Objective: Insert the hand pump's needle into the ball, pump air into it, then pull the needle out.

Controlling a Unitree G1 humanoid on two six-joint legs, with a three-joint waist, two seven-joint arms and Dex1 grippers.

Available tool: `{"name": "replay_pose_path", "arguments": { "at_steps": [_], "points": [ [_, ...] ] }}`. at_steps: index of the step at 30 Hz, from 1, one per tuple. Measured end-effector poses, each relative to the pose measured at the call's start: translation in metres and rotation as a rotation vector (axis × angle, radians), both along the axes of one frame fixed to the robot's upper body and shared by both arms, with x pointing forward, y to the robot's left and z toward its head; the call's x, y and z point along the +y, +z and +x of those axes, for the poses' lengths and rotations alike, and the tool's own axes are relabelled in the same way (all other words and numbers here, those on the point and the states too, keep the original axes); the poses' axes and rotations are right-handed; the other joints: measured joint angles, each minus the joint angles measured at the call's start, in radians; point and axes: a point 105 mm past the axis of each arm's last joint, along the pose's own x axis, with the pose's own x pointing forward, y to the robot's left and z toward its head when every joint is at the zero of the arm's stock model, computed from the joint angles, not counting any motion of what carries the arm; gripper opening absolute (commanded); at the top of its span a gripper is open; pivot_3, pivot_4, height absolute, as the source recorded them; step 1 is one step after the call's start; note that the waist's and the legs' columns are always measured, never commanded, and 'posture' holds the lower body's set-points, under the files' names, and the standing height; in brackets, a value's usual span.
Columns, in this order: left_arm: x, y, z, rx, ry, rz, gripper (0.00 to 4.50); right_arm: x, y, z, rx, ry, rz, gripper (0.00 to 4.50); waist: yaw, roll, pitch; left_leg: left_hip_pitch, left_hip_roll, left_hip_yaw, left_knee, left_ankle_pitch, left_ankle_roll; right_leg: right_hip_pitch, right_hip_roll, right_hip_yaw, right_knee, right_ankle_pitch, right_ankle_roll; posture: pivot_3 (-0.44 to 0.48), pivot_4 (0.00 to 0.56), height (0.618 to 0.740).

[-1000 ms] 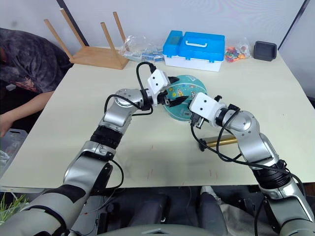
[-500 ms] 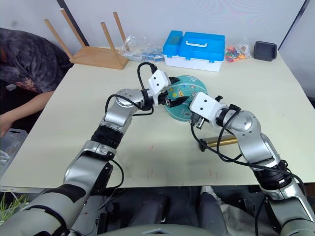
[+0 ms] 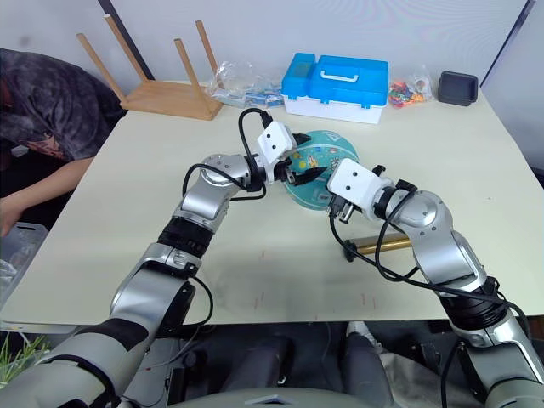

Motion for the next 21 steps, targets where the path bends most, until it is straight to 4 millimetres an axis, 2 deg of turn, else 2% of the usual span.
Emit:
{"name": "replay_pose_path", "arguments": {
  "at_steps": [9, 14, 21],
  "points": [
    [0.002, -0.001, 0.002, 0.002, 0.017, 0.003, 4.05, 0.001, 0.005, -0.004, 0.0, 0.019, -0.001, 0.39, -0.001, 0.0, 0.0, 0.001, 0.0, 0.0, 0.0, 0.0, 0.0, 0.0, 0.0, 0.0, 0.0, 0.0, 0.0, 0.0, 0.15, 0.74],
    [0.011, -0.006, 0.009, 0.002, 0.079, 0.019, 4.05, 0.025, 0.033, -0.032, -0.083, 0.186, 0.027, 0.39, -0.018, -0.001, -0.002, 0.006, 0.001, 0.0, 0.0, -0.001, 0.003, 0.006, 0.001, 0.0, 0.0, 0.0, 0.001, 0.0, 0.15, 0.74],
    [0.02, -0.013, 0.012, 0.026, 0.115, 0.013, 4.05, 0.02, 0.029, -0.032, -0.054, 0.174, 0.031, 0.39, -0.032, -0.001, -0.002, 0.021, 0.002, 0.0, 0.0, 0.004, 0.002, 0.019, 0.003, 0.001, 0.0, 0.003, 0.006, 0.0, 0.15, 0.74]
  ]
}}
